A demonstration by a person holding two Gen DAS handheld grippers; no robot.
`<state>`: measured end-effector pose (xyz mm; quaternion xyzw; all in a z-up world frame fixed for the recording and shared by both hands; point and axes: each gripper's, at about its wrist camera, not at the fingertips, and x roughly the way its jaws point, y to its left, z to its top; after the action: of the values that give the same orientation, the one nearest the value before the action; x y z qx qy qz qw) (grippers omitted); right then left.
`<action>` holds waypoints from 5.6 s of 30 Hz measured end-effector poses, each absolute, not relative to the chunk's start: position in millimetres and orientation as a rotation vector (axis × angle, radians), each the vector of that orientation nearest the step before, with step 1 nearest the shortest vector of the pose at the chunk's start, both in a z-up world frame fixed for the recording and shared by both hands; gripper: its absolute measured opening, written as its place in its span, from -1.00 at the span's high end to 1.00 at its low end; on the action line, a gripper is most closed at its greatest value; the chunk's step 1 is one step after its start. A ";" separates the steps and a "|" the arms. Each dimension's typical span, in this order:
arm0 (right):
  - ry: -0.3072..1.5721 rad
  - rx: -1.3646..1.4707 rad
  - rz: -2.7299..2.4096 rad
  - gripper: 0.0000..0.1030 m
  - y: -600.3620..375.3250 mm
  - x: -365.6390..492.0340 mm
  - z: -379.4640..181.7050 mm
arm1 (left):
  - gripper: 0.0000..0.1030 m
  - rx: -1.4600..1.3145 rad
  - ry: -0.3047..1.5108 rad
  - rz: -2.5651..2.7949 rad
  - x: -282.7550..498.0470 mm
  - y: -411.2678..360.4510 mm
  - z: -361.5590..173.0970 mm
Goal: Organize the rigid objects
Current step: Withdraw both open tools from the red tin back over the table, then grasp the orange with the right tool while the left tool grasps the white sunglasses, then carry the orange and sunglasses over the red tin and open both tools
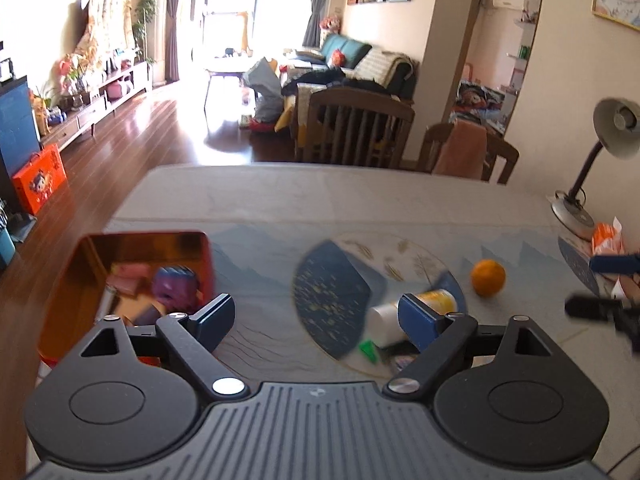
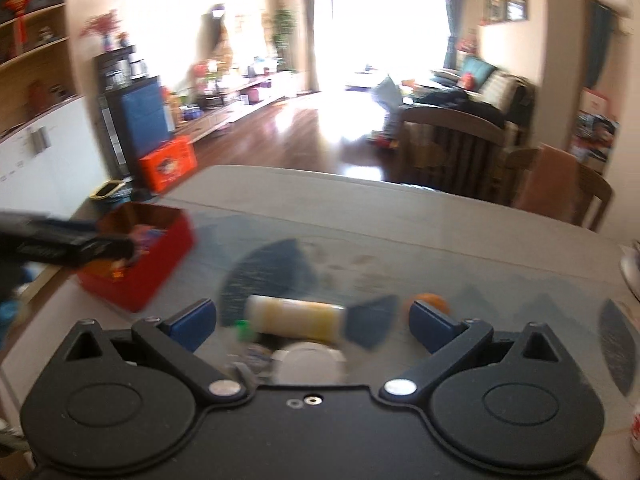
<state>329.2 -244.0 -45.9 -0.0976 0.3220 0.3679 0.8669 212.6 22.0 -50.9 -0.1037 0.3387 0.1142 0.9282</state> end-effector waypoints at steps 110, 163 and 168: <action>1.007 -0.124 0.623 -0.01 -296.9 341.5 -142.1 | -0.44 -0.054 0.893 -0.004 272.5 -45.8 -187.2; 0.799 -0.252 0.947 -0.01 -22.8 266.5 -59.4 | -0.07 -0.148 0.762 0.347 184.1 210.4 -77.4; 0.828 -0.284 0.954 -0.01 9.1 265.5 -70.9 | -0.07 -0.171 0.776 0.382 195.9 241.9 -87.5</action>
<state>265.5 9.1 -70.9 -0.1325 0.3857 0.4444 0.7976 195.9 241.9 -87.5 -0.0830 0.3755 0.1850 0.9044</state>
